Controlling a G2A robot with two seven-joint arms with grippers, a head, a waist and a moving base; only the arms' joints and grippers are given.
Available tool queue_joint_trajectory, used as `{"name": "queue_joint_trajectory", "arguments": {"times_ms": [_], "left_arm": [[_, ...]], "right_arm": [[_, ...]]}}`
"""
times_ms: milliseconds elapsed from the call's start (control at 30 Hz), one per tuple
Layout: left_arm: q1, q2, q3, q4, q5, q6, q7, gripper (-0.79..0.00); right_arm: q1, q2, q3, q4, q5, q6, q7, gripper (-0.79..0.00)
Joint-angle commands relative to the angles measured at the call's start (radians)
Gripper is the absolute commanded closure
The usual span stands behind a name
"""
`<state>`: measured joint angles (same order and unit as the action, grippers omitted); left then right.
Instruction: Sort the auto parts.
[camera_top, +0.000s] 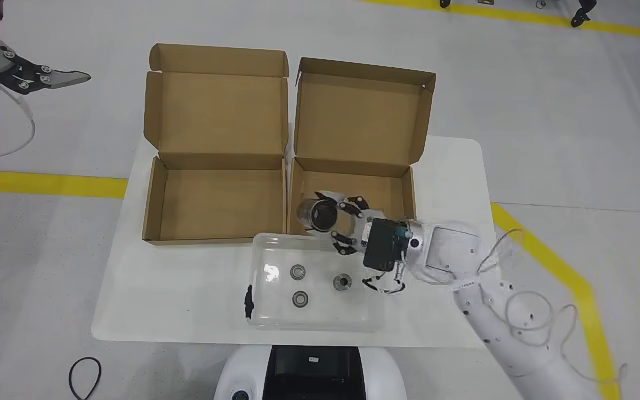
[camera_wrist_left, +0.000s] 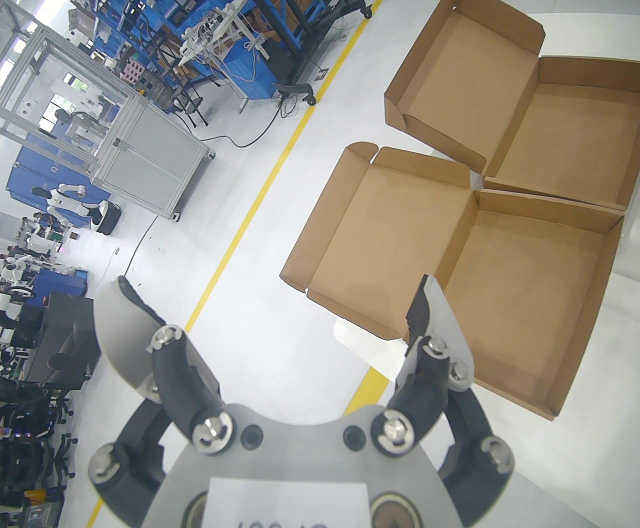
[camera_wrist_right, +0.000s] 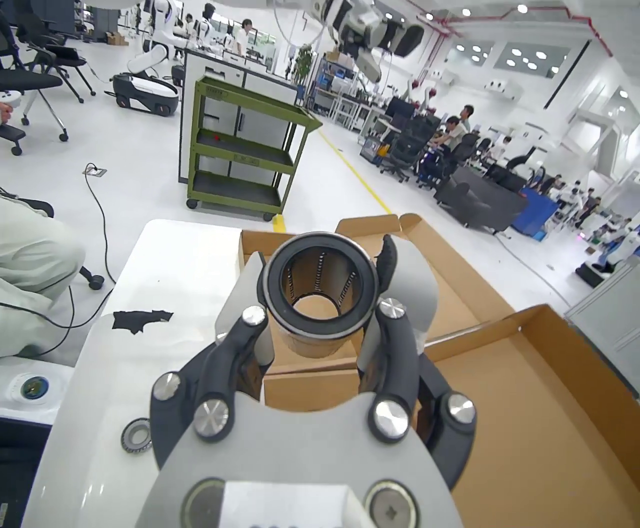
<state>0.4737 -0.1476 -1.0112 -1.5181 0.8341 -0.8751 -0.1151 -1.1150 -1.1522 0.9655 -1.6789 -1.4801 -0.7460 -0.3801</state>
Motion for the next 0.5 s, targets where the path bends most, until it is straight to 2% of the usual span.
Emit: {"name": "queue_joint_trajectory", "arguments": {"times_ms": [0,167,333,467], "left_arm": [[0.000,0.000,0.000,0.000,0.000,0.000,0.000,-0.785],[0.000,0.000,0.000,0.000,0.000,0.000,0.000,-0.785],[0.000,0.000,0.000,0.000,0.000,0.000,0.000,-0.785],[0.000,0.000,0.000,0.000,0.000,0.000,0.000,-0.785]], "right_arm": [[0.006,-0.005,-0.012,0.032,0.017,0.015,0.020,0.000],[0.027,-0.019,-0.043,0.112,0.059,0.041,0.055,0.000],[0.054,-0.037,-0.076,0.158,0.107,0.102,0.200,0.000],[0.086,-0.054,-0.106,0.207,0.148,0.123,0.246,0.000]]}}
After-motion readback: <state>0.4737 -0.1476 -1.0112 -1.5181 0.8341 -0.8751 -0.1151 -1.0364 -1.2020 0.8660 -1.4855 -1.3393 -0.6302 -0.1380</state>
